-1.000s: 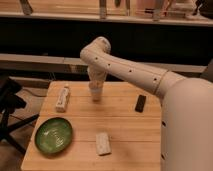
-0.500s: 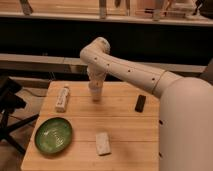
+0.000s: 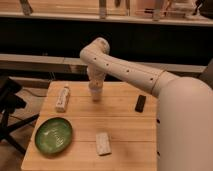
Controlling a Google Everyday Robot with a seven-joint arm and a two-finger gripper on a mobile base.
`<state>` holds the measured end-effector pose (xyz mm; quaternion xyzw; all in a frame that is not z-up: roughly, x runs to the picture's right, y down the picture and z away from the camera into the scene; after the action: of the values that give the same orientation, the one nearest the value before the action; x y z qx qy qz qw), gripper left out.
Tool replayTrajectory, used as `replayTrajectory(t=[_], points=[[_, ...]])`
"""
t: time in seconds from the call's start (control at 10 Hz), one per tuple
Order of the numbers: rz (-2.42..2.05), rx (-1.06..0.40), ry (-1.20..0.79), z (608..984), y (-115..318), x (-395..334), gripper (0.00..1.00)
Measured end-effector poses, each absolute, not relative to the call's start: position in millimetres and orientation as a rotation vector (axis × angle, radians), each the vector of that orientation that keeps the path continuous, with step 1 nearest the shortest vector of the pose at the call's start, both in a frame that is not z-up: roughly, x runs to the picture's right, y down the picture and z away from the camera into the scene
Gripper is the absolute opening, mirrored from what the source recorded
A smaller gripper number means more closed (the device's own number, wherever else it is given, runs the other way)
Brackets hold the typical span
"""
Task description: Place the pepper in the ceramic cup
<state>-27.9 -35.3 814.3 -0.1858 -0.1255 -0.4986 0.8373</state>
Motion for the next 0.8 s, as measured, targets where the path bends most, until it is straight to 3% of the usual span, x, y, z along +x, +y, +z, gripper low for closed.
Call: replayTrajectory(t=[0.8], points=[[-1.065, -0.394, -0.27, 820.9, -36.1, -28.4, 0.01]])
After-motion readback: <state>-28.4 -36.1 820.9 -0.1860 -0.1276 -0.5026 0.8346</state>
